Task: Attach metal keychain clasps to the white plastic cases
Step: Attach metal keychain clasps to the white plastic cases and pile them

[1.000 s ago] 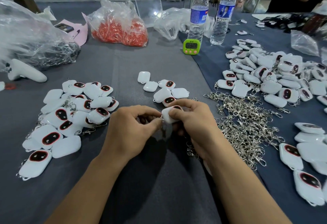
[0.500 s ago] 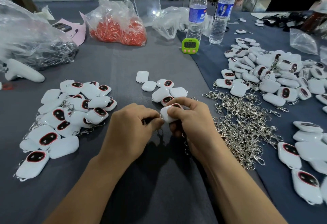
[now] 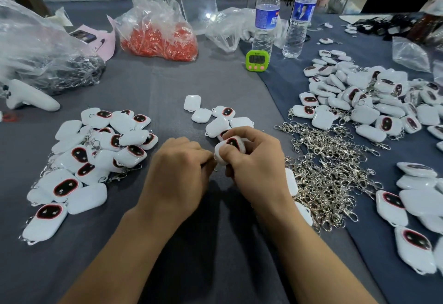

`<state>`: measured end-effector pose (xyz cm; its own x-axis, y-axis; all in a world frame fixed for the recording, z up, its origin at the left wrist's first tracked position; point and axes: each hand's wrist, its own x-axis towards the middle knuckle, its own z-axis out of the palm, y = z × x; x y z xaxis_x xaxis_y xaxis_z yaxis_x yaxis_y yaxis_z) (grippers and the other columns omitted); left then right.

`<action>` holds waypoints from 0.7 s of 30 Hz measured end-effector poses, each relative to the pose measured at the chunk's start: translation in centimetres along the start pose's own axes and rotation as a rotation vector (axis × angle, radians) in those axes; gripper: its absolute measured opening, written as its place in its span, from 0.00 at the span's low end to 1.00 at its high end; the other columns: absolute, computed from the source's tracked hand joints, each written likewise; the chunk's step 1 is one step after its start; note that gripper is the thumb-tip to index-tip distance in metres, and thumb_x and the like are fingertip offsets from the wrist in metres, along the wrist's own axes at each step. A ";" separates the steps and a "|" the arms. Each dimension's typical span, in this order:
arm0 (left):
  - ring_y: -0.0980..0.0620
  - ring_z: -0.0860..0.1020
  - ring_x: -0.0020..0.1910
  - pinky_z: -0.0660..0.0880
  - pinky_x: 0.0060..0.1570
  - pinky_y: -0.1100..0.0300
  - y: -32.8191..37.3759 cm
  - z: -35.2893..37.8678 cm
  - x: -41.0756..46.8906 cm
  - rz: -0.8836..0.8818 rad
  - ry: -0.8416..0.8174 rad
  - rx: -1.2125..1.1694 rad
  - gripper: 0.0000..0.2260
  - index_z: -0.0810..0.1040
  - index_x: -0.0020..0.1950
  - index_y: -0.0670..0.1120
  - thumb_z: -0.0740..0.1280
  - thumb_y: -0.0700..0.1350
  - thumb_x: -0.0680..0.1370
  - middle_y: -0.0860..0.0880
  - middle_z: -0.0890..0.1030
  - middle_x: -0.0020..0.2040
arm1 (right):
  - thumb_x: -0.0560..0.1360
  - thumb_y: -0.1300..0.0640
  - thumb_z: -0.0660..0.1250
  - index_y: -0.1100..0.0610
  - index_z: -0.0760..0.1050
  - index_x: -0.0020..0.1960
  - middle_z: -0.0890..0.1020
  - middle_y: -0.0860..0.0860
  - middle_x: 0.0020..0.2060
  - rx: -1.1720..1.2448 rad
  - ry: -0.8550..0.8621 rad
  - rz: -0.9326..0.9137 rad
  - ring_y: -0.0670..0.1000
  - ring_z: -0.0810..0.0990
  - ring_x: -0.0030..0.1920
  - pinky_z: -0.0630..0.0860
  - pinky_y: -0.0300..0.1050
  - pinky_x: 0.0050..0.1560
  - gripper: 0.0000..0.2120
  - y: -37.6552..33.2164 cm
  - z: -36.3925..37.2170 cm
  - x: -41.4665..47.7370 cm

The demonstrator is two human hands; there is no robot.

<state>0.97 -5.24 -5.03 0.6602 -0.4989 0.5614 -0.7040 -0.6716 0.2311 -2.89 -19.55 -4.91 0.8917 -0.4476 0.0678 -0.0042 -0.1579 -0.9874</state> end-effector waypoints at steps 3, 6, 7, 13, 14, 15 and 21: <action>0.45 0.73 0.33 0.66 0.37 0.55 0.2 0.3 -0.1 -0.014 -0.023 0.029 0.07 0.85 0.37 0.45 0.71 0.44 0.75 0.48 0.78 0.31 | 0.72 0.62 0.71 0.50 0.83 0.45 0.84 0.48 0.32 -0.012 0.023 0.028 0.50 0.78 0.28 0.76 0.44 0.30 0.07 0.1 0.2 -0.1; 0.55 0.78 0.34 0.72 0.37 0.60 -0.2 0.4 -0.2 -0.339 -0.078 -0.435 0.03 0.86 0.44 0.55 0.73 0.49 0.76 0.55 0.82 0.34 | 0.76 0.68 0.67 0.59 0.83 0.49 0.81 0.52 0.31 0.282 -0.044 0.203 0.49 0.73 0.24 0.68 0.38 0.23 0.07 -0.5 -0.2 0.3; 0.60 0.78 0.33 0.72 0.35 0.65 -0.3 0.4 0.0 -0.433 -0.116 -0.584 0.04 0.86 0.44 0.58 0.74 0.48 0.76 0.57 0.83 0.33 | 0.77 0.69 0.66 0.62 0.82 0.50 0.80 0.54 0.31 0.347 -0.079 0.246 0.49 0.72 0.23 0.66 0.38 0.22 0.07 -0.7 -0.3 0.4; 0.62 0.73 0.30 0.68 0.34 0.68 -0.1 0.4 0.4 -0.481 -0.087 -0.743 0.08 0.87 0.38 0.52 0.73 0.44 0.77 0.58 0.80 0.29 | 0.78 0.68 0.65 0.61 0.82 0.49 0.81 0.54 0.31 0.515 -0.146 0.340 0.48 0.71 0.23 0.65 0.37 0.23 0.07 -0.9 -0.5 0.6; 0.60 0.74 0.31 0.69 0.35 0.65 -0.2 0.3 0.3 -0.391 -0.077 -0.591 0.08 0.87 0.38 0.51 0.73 0.45 0.77 0.56 0.80 0.30 | 0.77 0.68 0.66 0.60 0.82 0.49 0.81 0.53 0.31 0.476 -0.117 0.314 0.48 0.71 0.24 0.66 0.37 0.23 0.07 -0.8 -0.4 0.6; 0.55 0.74 0.33 0.69 0.35 0.60 -0.3 0.2 0.2 -0.273 -0.074 -0.393 0.08 0.86 0.38 0.49 0.72 0.46 0.77 0.54 0.79 0.30 | 0.76 0.67 0.68 0.58 0.83 0.49 0.82 0.52 0.31 0.385 -0.079 0.254 0.49 0.73 0.24 0.68 0.38 0.24 0.07 -0.6 -0.2 0.4; 0.47 0.64 0.31 0.57 0.38 0.56 0.1 0.5 -0.2 -0.020 -0.126 0.148 0.08 0.77 0.29 0.46 0.72 0.40 0.67 0.47 0.74 0.28 | 0.73 0.59 0.71 0.47 0.82 0.46 0.84 0.43 0.34 -0.191 0.043 -0.082 0.44 0.81 0.32 0.78 0.37 0.36 0.07 0.1 1.0 -0.5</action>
<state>0.87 -5.50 -5.50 0.7078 -0.5434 0.4514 -0.6505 -0.7505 0.1166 -2.90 -18.41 -5.21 0.8724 -0.4628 0.1573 -0.0215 -0.3578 -0.9336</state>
